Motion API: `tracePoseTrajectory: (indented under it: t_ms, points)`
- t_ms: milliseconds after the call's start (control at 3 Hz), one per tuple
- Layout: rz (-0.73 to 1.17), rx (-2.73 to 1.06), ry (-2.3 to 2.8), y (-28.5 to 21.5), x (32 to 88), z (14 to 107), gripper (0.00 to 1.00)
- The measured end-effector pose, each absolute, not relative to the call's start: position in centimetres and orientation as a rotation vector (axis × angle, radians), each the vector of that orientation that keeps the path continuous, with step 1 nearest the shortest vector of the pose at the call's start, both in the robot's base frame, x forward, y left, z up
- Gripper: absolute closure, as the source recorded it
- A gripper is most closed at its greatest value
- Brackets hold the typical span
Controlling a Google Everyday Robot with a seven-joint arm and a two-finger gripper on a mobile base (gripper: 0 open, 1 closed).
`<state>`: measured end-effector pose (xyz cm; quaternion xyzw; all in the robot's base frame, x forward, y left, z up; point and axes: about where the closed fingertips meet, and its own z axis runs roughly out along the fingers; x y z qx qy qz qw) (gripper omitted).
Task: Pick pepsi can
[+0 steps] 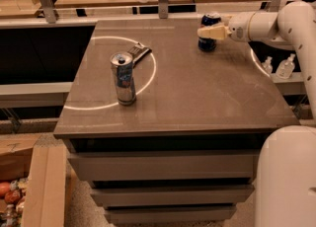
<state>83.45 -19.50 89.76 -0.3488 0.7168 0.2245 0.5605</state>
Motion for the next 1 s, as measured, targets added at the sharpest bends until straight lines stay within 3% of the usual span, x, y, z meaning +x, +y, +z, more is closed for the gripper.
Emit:
tracePoseTrajectory:
  t_ms: [667, 1000]
  points:
    - [0.607, -0.910, 1.639, -17.6, 81.2, 92.9, 0.89]
    - [0.644, -0.960, 1.590, -16.6, 79.8, 95.1, 1.00]
